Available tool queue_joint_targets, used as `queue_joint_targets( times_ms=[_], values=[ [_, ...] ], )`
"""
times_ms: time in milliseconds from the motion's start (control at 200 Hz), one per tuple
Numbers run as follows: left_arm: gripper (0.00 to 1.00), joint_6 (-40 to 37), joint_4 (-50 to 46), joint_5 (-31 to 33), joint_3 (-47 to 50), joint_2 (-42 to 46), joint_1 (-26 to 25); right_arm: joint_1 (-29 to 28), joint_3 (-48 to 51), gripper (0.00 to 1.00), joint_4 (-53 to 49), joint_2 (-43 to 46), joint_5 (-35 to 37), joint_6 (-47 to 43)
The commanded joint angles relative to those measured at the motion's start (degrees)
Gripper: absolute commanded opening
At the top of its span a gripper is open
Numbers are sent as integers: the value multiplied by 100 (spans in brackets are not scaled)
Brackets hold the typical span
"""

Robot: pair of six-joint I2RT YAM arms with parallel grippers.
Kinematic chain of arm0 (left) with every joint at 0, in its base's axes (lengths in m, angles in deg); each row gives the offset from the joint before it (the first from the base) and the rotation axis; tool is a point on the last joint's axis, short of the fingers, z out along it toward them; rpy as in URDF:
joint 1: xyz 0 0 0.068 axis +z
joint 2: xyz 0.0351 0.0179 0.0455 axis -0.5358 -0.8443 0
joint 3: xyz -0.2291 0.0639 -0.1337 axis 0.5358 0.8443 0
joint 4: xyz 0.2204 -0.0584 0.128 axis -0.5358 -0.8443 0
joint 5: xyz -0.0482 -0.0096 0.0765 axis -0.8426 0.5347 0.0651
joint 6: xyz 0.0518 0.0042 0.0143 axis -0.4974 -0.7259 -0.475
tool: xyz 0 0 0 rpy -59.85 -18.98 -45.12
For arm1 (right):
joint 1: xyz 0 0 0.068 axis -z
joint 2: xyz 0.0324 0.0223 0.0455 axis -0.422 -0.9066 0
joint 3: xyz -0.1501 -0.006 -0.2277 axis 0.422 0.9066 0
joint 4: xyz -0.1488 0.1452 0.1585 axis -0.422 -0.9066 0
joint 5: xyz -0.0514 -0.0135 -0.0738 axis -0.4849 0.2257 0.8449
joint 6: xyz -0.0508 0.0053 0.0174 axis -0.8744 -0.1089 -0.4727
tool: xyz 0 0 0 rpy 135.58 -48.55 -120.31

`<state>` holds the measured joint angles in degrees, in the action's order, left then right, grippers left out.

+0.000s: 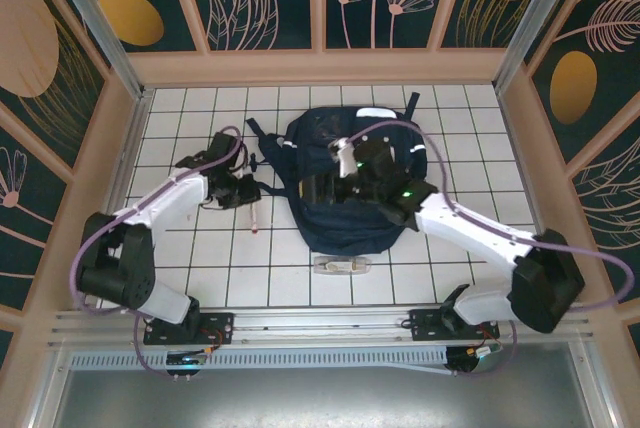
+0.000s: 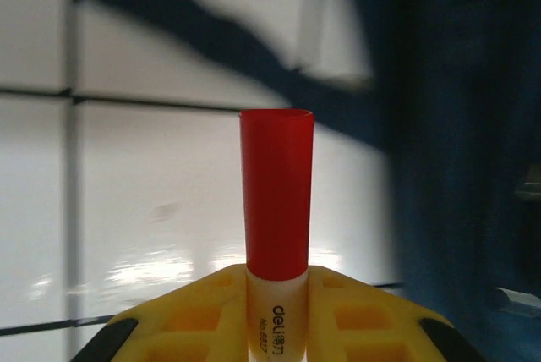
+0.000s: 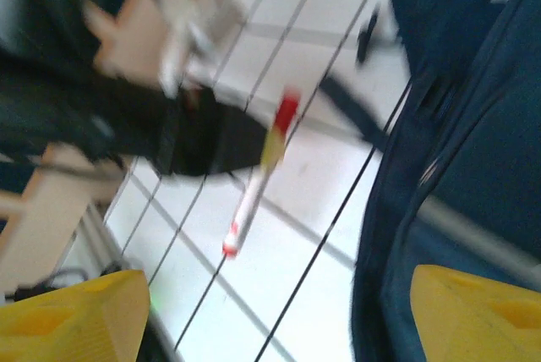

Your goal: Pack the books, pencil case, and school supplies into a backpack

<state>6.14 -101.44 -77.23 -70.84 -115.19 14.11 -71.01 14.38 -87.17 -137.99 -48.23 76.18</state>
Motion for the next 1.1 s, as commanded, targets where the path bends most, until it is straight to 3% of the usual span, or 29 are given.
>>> queue_joint_targets(
  times_ms=[0, 60, 300, 515, 596, 721, 796, 846, 961, 1096],
  values=[
    [16, 692, 502, -1717, -46, 352, -34, -123, -229, 82, -26, -412, -696, 416],
    [15, 987, 852, -2123, 53, 444, -85, -185, -250, 82, 223, -612, -820, 719],
    [16, 1606, 1545, -2444, 539, 739, -295, -202, -133, 74, 1527, -1174, -1400, 1705],
    [18, 2005, 2167, -2697, 959, 854, -430, -200, -234, 47, 2053, -1631, -1508, 2135],
    [20, 2147, 2371, -2848, 1069, 881, -448, -186, -254, 30, 1975, -1694, -1497, 2105],
    [31, 2056, 2397, -2972, 1030, 950, -455, -129, -287, 22, 1296, -1537, -1209, 1748],
    [48, 2090, 2552, -3036, 1057, 988, -457, 3, -139, 19, 1041, -1318, -1175, 1645],
    [58, 1938, 2516, -3022, 994, 969, -457, 159, -1, 17, 838, -1133, -1153, 1587],
    [63, 1285, 2238, -2716, 688, 837, -469, 667, 228, 15, -9, -572, -969, 1182],
    [61, -822, 1936, -1833, 183, 619, -978, 1601, 333, 15, -1321, 264, -410, 573]
  ],
)
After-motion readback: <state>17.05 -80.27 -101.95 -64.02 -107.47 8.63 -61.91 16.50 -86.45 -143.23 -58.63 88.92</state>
